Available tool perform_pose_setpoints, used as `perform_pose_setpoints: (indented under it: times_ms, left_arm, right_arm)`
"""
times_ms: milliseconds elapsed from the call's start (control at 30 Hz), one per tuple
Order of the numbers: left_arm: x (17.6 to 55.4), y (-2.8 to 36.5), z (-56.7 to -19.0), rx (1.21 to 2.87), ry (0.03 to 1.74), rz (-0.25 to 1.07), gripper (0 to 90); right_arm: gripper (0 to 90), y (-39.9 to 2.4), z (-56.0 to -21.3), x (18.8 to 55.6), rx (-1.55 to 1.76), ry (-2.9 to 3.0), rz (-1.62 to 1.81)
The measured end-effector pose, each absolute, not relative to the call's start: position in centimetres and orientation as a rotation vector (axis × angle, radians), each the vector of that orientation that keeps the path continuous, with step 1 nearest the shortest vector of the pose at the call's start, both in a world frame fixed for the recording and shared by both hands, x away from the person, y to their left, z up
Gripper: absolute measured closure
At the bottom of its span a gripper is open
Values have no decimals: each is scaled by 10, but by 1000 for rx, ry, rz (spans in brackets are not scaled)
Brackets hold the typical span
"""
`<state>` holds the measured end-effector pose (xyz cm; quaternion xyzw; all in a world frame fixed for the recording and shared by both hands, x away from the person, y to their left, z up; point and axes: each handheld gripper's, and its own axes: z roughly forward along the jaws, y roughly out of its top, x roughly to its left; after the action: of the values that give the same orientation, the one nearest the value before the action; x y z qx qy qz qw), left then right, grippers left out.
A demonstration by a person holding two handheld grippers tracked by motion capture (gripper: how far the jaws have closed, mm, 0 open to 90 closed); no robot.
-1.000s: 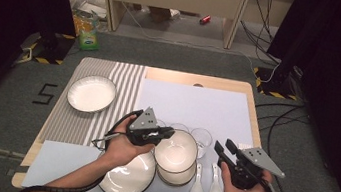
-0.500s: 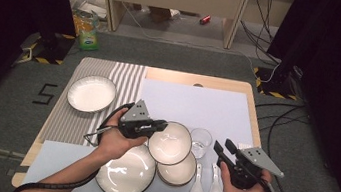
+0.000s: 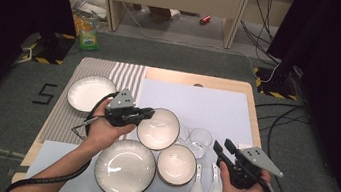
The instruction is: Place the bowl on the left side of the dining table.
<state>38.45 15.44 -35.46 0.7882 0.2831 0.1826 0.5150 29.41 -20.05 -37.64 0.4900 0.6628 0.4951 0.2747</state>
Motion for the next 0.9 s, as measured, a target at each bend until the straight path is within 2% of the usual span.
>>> perform_pose_setpoints:
  times_ms: [900]
  left_arm:
    - [421,220,-355,1832,910,556,848]
  right_arm:
    - [597,-200,-378,295,1323,1785,1325]
